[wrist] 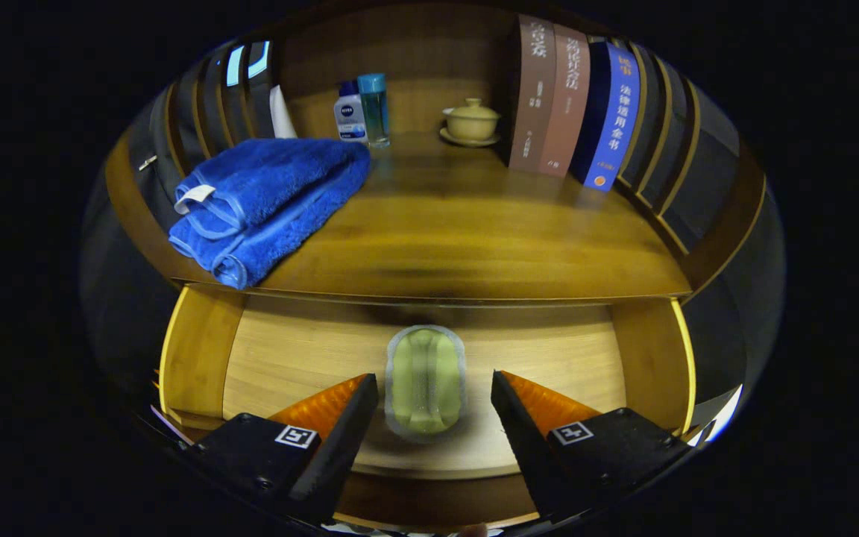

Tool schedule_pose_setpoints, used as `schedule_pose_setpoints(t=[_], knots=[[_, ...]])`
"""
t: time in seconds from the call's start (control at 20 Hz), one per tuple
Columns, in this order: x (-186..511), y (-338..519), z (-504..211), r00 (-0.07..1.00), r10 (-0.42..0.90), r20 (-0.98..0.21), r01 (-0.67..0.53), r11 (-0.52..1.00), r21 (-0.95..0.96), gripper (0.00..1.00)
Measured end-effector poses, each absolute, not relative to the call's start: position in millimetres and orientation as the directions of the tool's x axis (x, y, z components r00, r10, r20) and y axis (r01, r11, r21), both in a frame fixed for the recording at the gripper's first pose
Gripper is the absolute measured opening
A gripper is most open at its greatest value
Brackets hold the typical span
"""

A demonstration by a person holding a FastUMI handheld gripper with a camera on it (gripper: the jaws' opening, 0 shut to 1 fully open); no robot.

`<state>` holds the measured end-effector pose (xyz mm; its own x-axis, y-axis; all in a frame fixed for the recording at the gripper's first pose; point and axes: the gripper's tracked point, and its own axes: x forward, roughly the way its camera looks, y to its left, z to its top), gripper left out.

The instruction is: Pull open the drawer, take out the items inside it, and place them on the countertop above the cabinet.

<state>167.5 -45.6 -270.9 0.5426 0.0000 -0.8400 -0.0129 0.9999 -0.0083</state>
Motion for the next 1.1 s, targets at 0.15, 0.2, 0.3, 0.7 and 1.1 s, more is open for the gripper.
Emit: schedule_pose_setpoints(t=[0.15,0.2,0.3,0.7,1.1], knots=[[170,-41,-285,0.518,0.003,-0.856,-0.01,1.0,-0.003,0.88],[172,-40,-287,0.513,-0.001,-0.859,-0.012,1.0,-0.008,0.85],[173,-39,-292,0.501,-0.003,-0.866,-0.018,1.0,-0.014,0.85],[174,-44,-317,0.452,-0.019,-0.892,0.062,0.998,0.01,0.26],[156,-44,-290,0.446,0.006,-0.895,0.075,0.996,0.045,0.26]])
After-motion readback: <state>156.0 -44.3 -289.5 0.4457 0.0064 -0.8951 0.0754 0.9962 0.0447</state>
